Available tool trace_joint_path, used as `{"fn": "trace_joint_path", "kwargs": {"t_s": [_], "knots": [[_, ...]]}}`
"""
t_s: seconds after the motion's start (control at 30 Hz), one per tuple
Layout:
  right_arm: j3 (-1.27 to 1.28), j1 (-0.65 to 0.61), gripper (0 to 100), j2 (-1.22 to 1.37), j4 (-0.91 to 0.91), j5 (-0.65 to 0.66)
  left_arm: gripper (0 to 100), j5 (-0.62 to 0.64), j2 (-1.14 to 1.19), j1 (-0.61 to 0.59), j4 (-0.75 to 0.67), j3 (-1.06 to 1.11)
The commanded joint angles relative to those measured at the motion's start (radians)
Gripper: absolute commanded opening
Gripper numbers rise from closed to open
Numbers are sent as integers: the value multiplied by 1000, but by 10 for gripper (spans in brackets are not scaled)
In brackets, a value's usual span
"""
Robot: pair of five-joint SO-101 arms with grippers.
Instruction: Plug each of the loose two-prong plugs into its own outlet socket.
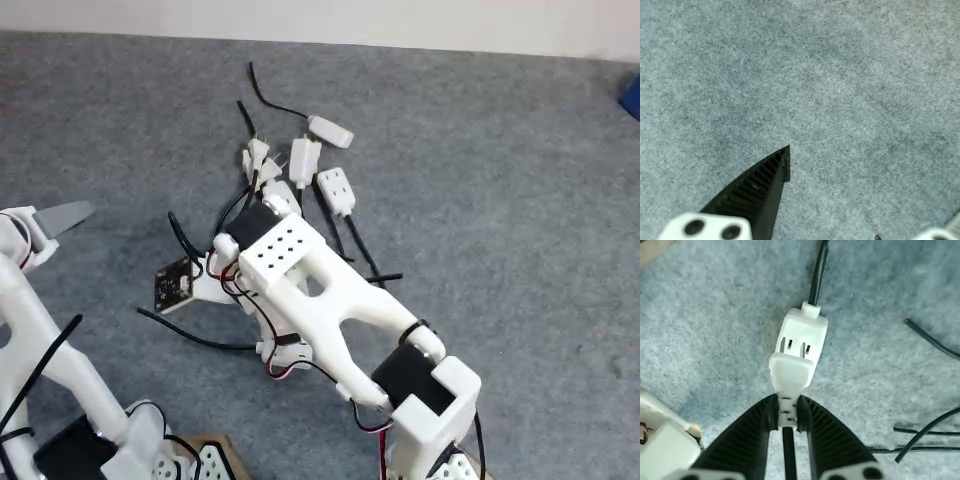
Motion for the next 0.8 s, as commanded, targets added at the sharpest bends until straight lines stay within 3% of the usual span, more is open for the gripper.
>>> {"fn": "trace_joint_path", "kwargs": {"t_s": [0.0, 0.13, 0.27, 0.53, 0.77], "knots": [[-77, 30, 8, -36, -65, -141, 511, -52, -7, 16, 20, -12], [-73, 39, 8, -124, -200, -344, 511, -100, -13, 70, 94, -16], [-16, 41, 8, -255, -295, -459, 511, -115, -15, 97, 133, -35], [217, 208, 8, -406, -317, -566, 511, -137, -15, 177, 285, -136], [676, 216, 8, -700, -621, -663, 511, -135, -15, 357, 373, -154]]}}
